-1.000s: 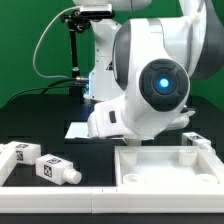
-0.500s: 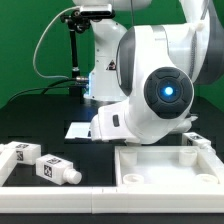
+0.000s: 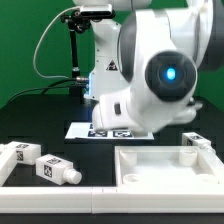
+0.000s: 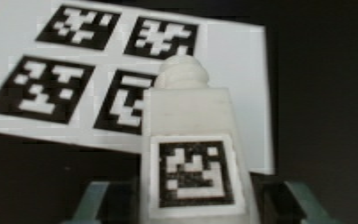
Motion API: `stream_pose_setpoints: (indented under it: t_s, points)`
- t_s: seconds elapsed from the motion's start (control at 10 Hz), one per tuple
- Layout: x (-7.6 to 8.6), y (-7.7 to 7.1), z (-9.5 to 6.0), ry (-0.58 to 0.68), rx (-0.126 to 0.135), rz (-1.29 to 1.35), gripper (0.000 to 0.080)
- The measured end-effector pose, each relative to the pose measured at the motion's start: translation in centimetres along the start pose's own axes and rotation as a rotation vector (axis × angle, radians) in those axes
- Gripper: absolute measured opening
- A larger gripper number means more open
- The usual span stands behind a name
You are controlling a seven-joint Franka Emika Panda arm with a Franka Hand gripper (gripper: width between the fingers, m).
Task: Assemble one leg
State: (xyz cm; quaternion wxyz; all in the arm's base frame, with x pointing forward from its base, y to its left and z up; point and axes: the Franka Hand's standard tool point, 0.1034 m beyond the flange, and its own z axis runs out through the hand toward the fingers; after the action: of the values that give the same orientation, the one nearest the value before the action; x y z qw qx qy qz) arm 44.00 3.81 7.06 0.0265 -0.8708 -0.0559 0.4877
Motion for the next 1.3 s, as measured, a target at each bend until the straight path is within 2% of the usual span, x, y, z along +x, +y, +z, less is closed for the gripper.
stream_pose_setpoints:
  t_s: [0.1, 0.2, 0.3, 0.4, 0.5, 0.7, 0.8, 0.9, 1.0, 1.1, 1.2, 1.3]
  points:
    - [-0.2, -0.3, -2.9, 0.067, -0.008, -0.01, 0.0284]
    - [-0.4, -0.5, -5.2, 0.17, -0.018, -0.016, 0.0284]
    - [-0.8, -0.9, -6.5, 0.247, -0.026, -0.021, 0.0284]
    - [-0.4, -0.7, -6.1, 0.293, -0.028, -0.019, 0.0284]
    - [0.1, -0.6, -6.1, 0.362, -0.033, -0.017, 0.0284]
    - [0.0, -0.6, -6.7, 0.482, -0.044, -0.016, 0.0284]
    - [0.7, -1.2, -8.8, 0.562, -0.046, -0.03, 0.0284]
    - [1.7, -1.9, -12.2, 0.685, -0.039, -0.066, 0.0284]
    - [3.2, -2.4, -14.6, 0.824, -0.036, -0.1, 0.0285]
    - [4.1, -3.1, -16.0, 0.928, -0.034, -0.088, 0.0285]
    - [4.5, -3.7, -16.6, 1.02, -0.051, -0.105, 0.0285]
    - [4.5, -3.2, -16.4, 1.087, -0.053, -0.097, 0.0285]
